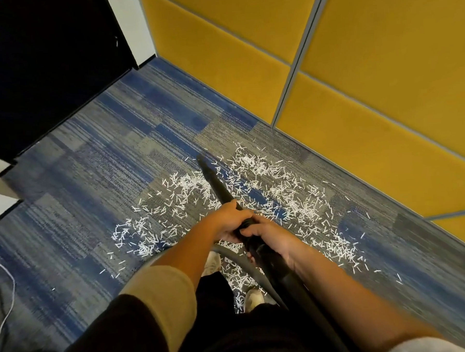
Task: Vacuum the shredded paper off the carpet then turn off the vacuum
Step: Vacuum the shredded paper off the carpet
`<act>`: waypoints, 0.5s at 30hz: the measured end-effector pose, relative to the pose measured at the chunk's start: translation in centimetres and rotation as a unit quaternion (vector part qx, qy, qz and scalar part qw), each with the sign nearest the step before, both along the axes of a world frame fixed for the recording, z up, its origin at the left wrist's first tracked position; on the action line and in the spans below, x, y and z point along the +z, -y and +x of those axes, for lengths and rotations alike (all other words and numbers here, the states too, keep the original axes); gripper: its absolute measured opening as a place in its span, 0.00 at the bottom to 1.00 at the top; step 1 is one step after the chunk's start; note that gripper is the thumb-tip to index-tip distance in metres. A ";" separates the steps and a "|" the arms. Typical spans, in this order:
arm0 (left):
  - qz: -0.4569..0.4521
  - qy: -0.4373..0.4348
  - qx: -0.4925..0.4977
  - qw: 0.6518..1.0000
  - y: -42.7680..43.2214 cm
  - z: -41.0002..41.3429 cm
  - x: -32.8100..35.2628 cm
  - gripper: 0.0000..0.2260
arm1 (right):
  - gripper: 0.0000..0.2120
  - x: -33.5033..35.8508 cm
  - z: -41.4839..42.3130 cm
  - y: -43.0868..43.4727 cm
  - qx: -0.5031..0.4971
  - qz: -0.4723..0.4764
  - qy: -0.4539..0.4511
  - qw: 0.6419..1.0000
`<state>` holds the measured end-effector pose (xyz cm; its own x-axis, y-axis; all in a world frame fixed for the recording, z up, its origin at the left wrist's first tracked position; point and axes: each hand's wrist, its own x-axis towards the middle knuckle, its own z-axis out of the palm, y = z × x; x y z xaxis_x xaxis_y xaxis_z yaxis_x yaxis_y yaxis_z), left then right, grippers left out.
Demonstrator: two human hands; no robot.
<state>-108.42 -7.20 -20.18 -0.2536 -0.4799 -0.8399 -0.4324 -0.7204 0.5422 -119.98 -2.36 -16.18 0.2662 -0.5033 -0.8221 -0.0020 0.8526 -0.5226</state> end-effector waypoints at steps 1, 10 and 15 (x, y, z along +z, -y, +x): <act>0.005 -0.001 0.008 1.000 -0.1 0.2 0.0 0.10 | 0.15 0.1 0.1 0.0 0.007 -0.002 0.002 1.000; 0.014 0.009 0.033 0.999 -1.2 1.1 0.4 0.12 | 0.17 -0.4 0.6 -0.5 0.034 0.010 0.004 0.999; 0.006 0.019 0.030 0.999 -1.2 0.7 0.4 0.12 | 0.16 -0.2 0.3 -0.5 0.027 0.012 0.010 1.000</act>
<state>-107.70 -6.01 -19.77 -0.1928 -0.4825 -0.8544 -0.4092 -0.7519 0.5169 -119.63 -1.85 -16.38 0.3081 -0.4689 -0.8278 -0.0379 0.8634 -0.5032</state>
